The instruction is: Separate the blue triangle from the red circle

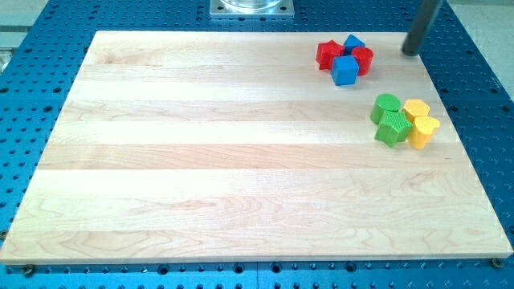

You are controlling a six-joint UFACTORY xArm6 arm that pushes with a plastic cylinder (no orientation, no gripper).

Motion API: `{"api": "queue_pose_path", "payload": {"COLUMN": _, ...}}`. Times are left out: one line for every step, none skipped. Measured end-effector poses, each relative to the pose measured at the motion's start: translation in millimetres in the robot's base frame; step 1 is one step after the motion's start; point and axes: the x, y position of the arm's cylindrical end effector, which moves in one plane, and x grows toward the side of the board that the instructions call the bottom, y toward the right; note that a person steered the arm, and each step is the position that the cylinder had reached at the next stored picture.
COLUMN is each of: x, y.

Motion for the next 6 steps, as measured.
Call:
{"api": "queue_pose_path", "payload": {"x": 1, "y": -24}}
{"api": "queue_pose_path", "payload": {"x": 1, "y": -24}}
{"api": "queue_pose_path", "payload": {"x": 1, "y": -37}}
{"api": "queue_pose_path", "payload": {"x": 1, "y": -60}}
{"api": "queue_pose_path", "payload": {"x": 1, "y": -81}}
{"api": "queue_pose_path", "payload": {"x": 2, "y": -103}}
